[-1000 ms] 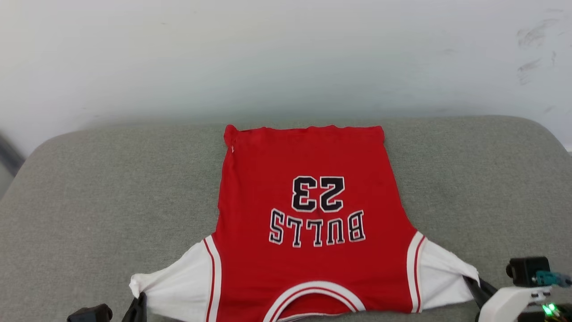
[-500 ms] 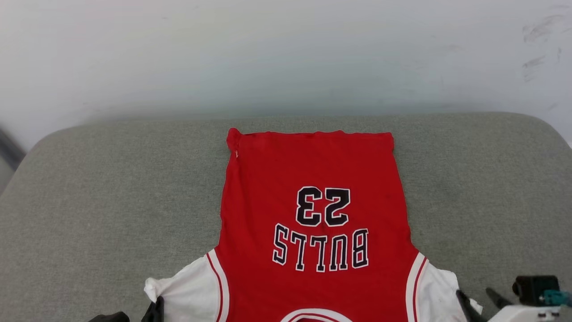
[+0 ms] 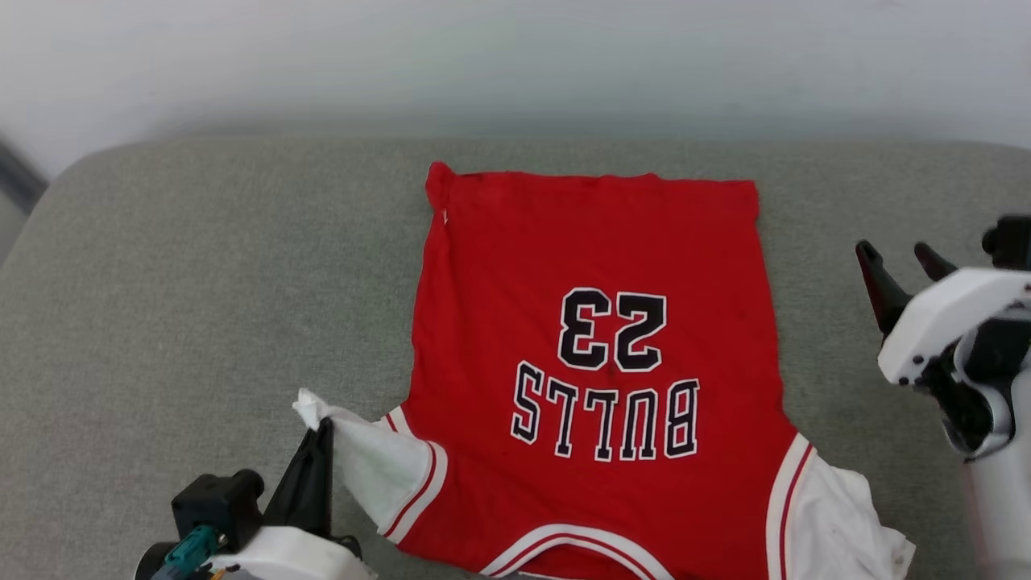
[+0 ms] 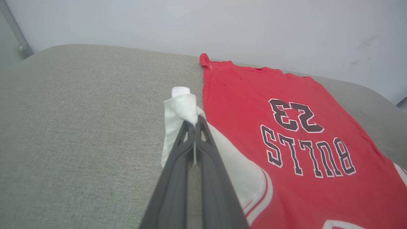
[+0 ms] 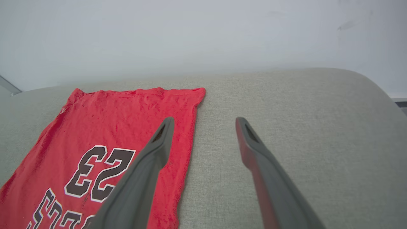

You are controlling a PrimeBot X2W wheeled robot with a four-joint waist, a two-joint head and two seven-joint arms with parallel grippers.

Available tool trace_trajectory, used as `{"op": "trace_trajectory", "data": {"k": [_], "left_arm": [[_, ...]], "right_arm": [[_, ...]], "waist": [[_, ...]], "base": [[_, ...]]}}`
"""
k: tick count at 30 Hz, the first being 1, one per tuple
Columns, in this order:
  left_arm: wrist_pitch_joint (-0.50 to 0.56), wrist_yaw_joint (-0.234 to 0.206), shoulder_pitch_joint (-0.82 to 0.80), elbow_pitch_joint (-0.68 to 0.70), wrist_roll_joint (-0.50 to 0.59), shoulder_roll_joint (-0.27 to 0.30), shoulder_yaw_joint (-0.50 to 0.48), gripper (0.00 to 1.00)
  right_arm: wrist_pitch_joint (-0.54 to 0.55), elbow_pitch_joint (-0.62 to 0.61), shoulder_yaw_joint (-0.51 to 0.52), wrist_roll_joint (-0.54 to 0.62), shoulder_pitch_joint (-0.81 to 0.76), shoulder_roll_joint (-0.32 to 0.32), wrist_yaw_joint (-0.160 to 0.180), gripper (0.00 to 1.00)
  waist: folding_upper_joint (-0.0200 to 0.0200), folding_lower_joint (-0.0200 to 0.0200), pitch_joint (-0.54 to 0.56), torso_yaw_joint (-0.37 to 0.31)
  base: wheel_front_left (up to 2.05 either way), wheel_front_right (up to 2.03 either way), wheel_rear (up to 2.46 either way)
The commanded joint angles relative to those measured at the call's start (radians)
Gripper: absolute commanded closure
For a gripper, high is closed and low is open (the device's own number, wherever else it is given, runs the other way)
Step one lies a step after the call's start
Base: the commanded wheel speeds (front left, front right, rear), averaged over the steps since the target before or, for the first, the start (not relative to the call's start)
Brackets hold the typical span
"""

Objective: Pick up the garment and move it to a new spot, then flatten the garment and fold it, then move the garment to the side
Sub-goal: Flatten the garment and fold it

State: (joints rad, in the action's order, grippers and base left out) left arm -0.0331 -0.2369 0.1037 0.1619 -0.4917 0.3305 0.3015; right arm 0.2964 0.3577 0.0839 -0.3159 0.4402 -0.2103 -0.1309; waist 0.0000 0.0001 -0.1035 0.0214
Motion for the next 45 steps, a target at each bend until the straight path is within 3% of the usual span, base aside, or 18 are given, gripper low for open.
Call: {"op": "trace_trajectory", "data": {"k": [1,12,20,29,30,31,38,45], "left_arm": [[-0.007,0.006,-0.018,0.006,0.006,-0.005,0.002,1.0],[-0.045,0.082,-0.201,-0.016,0.021,-0.05,0.066,1.0],[-0.069,0.12,-0.289,-0.048,0.026,-0.077,0.099,1.0],[-0.104,0.132,-0.323,-0.077,0.025,-0.091,0.105,1.0],[-0.105,0.134,-0.324,-0.083,0.025,-0.092,0.107,1.0],[-0.108,0.135,-0.327,-0.088,0.024,-0.094,0.108,1.0],[-0.12,0.139,-0.325,-0.134,0.012,-0.102,0.114,1.0],[-0.119,0.124,-0.265,-0.186,-0.005,-0.088,0.107,1.0]], "right_arm": [[0.012,0.013,-0.005,-0.002,0.025,-0.006,0.0,0.0],[0.332,0.356,-0.086,-0.004,0.48,-0.05,0.0,0.0],[0.313,0.515,0.017,0.123,0.644,-0.111,0.0,0.0],[0.397,0.672,0.077,0.214,0.679,-0.09,0.0,0.01],[0.412,0.694,0.086,0.221,0.677,-0.088,0.001,0.75],[0.431,0.714,0.095,0.227,0.672,-0.086,0.001,1.0],[0.419,0.723,0.094,0.273,0.695,-0.107,0.001,1.0],[0.374,0.693,0.017,0.273,0.695,-0.134,0.001,1.0]], "waist": [[0.0,-0.0001,-0.05,0.035],[0.0,-0.0001,-0.268,0.155],[0.0,-0.0001,-0.373,0.239],[0.0,-0.0001,-0.474,0.255],[0.0,-0.0001,-0.476,0.255],[0.0,-0.0001,-0.476,0.255],[0.0,-0.0001,-0.409,0.251],[0.0,-0.0001,-0.228,0.221]], "base": [[0.0,0.0,0.0],[0.0,0.0,0.0],[0.0,0.0,0.0],[0.0,0.0,0.0],[0.0,0.0,0.0],[0.0,0.0,0.0],[0.0,0.0,0.0],[0.0,0.0,0.0]]}}
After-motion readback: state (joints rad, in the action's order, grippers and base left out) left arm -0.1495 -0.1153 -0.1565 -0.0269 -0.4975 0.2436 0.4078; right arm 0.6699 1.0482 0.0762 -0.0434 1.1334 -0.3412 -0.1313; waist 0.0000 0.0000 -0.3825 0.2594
